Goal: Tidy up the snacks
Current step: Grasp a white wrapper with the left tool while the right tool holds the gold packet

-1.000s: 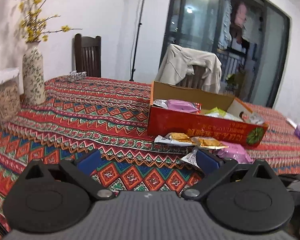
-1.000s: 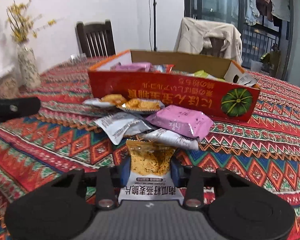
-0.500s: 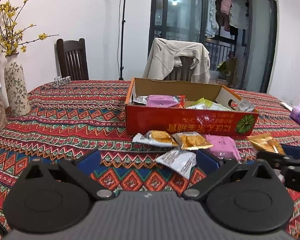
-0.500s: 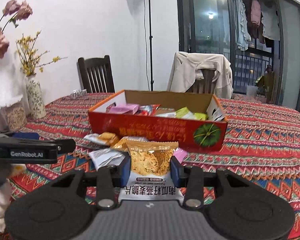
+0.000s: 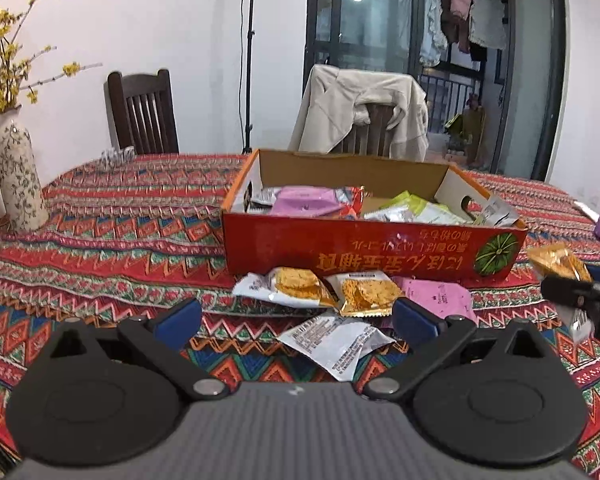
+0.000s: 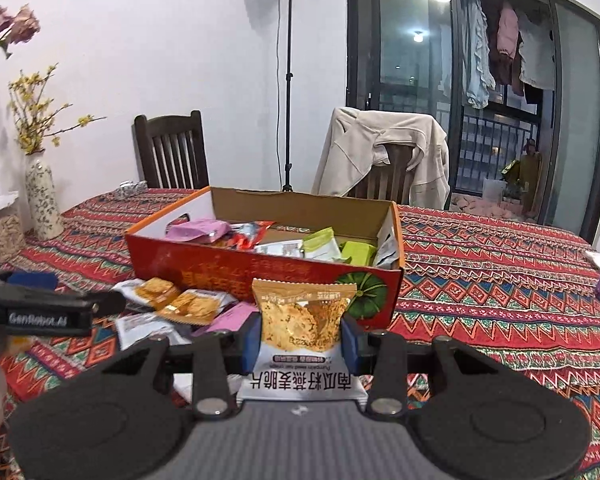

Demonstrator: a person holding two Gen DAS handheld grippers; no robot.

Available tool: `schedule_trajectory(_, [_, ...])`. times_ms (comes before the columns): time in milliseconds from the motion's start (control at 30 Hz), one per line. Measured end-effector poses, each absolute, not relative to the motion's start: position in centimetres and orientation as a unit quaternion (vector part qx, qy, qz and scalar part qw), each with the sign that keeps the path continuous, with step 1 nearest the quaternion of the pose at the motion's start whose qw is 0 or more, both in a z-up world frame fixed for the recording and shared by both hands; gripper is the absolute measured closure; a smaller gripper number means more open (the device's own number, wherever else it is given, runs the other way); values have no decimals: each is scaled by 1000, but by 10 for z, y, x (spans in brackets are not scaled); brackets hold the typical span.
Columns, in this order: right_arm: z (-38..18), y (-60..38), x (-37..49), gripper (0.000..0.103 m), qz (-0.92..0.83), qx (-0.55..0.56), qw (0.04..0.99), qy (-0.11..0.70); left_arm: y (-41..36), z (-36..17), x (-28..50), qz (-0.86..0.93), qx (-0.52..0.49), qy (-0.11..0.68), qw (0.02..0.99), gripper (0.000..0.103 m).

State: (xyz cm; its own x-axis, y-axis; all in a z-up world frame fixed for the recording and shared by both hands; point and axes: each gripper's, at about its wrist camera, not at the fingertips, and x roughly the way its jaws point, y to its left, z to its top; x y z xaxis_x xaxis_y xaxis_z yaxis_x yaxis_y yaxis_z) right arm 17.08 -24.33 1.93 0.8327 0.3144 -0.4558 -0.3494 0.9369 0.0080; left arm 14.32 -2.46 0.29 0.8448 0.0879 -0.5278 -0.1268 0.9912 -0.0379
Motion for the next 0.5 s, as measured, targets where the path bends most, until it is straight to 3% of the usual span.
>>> schedule_trajectory(333, [-6, -263, 206, 63, 173, 21, 955, 239, -52, -25, 187, 17, 45, 329, 943, 0])
schedule_trajectory(500, [-18, -266, 210, 63, 164, 27, 952, 259, -50, -39, 203, 5, 26, 332, 943, 0])
